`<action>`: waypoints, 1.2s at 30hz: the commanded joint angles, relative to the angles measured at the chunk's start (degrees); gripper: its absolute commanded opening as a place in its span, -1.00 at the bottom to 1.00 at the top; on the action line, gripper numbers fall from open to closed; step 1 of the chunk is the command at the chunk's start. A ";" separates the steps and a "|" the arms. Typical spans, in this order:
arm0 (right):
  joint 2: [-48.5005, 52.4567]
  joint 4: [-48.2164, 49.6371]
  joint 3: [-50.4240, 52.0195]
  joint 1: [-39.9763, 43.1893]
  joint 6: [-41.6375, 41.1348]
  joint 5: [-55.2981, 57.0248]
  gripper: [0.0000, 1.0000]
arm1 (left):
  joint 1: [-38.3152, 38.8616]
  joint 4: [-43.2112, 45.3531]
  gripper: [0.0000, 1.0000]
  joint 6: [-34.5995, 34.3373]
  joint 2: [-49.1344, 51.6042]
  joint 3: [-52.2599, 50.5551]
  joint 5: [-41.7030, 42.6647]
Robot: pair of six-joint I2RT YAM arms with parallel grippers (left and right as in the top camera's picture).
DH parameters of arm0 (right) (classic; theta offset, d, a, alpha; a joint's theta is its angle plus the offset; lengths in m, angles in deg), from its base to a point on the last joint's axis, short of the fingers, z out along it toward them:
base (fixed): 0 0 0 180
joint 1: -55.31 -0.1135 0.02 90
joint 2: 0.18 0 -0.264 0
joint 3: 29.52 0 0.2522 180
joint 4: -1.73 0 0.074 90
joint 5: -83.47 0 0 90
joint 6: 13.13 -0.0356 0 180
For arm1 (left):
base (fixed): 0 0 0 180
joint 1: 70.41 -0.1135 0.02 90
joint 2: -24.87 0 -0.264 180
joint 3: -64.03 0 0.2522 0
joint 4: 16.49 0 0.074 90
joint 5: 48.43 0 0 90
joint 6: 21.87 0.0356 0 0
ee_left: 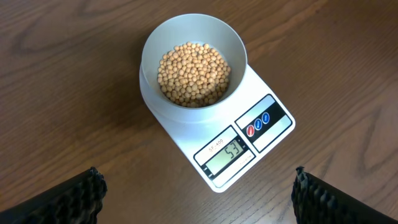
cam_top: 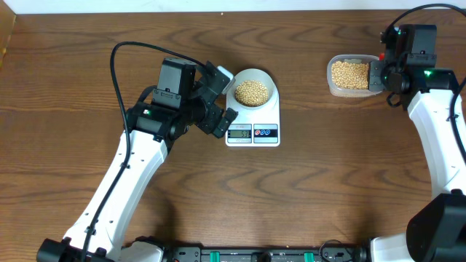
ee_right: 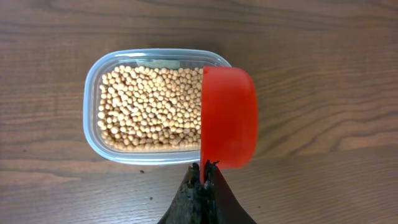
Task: Scoop item into bowl and weigh 50g on scale
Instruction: 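Lower the scoop into the tub and drag it through the beans, then lift the scoop and carry it left over the white bowl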
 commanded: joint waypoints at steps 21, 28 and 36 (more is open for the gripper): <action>-0.70 7.30 -0.04 -0.46 -2.05 -26.95 -0.98 | -0.02 -0.09 0.96 0.13 0.44 -0.11 -0.37; -0.70 10.78 -0.04 -1.86 -2.34 -43.17 -0.98 | -0.02 -0.09 0.96 0.13 0.44 -0.13 -0.37; -0.59 11.98 -0.04 -8.15 -4.07 -39.39 -0.98 | -0.02 -0.11 0.96 0.13 0.44 -0.11 -0.37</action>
